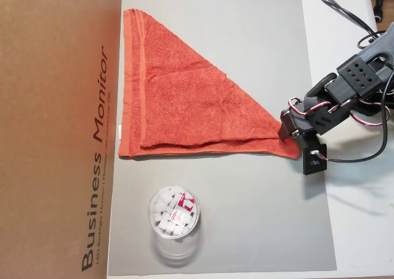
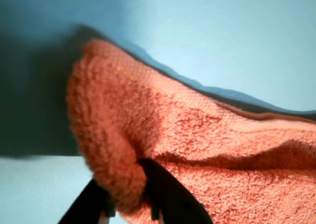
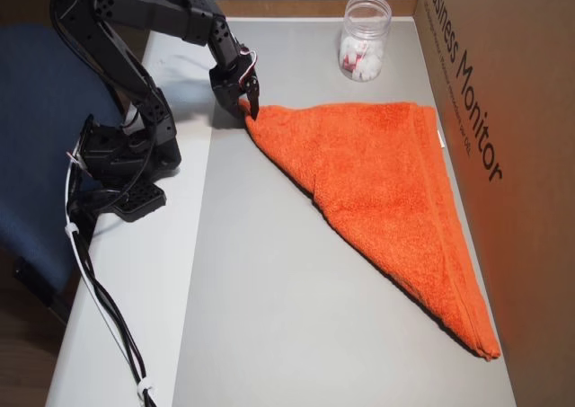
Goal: Fold the blanket.
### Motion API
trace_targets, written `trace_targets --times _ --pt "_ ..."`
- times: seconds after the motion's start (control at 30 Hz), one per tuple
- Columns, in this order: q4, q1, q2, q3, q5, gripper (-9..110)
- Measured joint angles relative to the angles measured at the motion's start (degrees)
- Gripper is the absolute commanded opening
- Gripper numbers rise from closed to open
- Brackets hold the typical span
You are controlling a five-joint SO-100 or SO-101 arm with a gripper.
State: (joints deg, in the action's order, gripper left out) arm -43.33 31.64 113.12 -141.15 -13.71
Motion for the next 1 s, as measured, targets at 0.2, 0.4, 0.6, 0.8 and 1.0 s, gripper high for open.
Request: trace_targets --times 0.2,0.4,0.6,0.8,1.0 --pt "1.05 0.09 0.00 0.00 -1.49 0" --pt "1.05 1.58 0.00 0.00 -13.62 0" --pt "1.14 2.02 0.18 0.00 -20.48 0" --pt "0.88 2.20 3.60 0.00 -21.97 0" --pt "-2.55 5.89 6.42 0.09 -22.06 0"
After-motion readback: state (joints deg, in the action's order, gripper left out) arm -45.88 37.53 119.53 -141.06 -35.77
